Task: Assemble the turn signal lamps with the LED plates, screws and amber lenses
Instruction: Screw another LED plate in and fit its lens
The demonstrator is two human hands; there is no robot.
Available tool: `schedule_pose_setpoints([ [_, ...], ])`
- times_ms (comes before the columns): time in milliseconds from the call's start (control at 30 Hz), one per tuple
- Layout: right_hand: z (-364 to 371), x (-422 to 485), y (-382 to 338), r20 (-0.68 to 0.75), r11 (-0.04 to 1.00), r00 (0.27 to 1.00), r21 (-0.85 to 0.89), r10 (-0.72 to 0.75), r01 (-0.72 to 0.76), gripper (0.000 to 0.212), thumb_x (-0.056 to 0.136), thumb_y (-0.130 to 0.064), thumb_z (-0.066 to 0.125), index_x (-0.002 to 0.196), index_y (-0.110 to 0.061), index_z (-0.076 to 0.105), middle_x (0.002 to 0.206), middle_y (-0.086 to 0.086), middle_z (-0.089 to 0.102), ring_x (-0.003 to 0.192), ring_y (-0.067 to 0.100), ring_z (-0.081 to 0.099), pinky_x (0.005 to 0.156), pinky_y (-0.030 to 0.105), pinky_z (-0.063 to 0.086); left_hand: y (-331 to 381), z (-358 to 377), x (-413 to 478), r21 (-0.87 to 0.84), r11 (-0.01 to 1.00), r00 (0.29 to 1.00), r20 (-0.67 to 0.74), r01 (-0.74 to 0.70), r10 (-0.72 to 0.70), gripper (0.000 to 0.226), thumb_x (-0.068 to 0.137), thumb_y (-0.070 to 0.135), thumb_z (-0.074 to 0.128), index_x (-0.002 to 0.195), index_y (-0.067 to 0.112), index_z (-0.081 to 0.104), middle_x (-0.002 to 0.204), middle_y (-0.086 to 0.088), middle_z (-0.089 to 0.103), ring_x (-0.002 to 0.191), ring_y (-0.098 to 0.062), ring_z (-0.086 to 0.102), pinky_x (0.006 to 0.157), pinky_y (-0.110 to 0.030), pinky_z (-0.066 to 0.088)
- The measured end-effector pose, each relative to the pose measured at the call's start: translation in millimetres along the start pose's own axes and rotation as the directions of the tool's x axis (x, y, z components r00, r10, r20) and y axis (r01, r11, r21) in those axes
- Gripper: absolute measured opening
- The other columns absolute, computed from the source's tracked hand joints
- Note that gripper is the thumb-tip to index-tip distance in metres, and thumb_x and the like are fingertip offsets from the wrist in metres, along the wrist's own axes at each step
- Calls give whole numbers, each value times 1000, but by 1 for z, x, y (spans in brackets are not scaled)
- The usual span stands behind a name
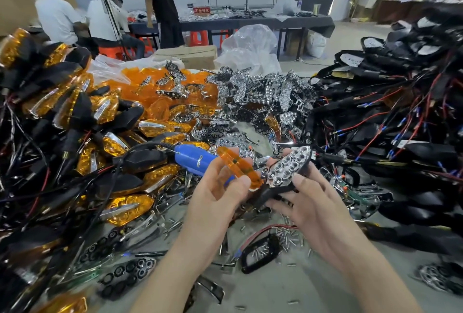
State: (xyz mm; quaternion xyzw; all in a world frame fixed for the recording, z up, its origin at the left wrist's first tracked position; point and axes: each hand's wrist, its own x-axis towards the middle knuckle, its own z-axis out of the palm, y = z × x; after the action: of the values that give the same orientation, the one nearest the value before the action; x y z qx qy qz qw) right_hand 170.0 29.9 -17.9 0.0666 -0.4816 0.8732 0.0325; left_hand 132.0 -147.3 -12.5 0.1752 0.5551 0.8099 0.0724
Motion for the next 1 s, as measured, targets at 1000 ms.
schedule_pose_setpoints([
  [1000, -2, -2, 0, 58, 999, 998, -37, -17, 19, 65, 82, -32, 87, 141, -27, 59, 135, 12, 66, 126, 29, 63, 102, 33, 51, 18, 0, -12, 321, 927, 976, 161, -195, 150, 51, 87, 32, 69, 132, 50, 54, 123, 7, 68, 117, -14, 65, 93, -17, 50],
])
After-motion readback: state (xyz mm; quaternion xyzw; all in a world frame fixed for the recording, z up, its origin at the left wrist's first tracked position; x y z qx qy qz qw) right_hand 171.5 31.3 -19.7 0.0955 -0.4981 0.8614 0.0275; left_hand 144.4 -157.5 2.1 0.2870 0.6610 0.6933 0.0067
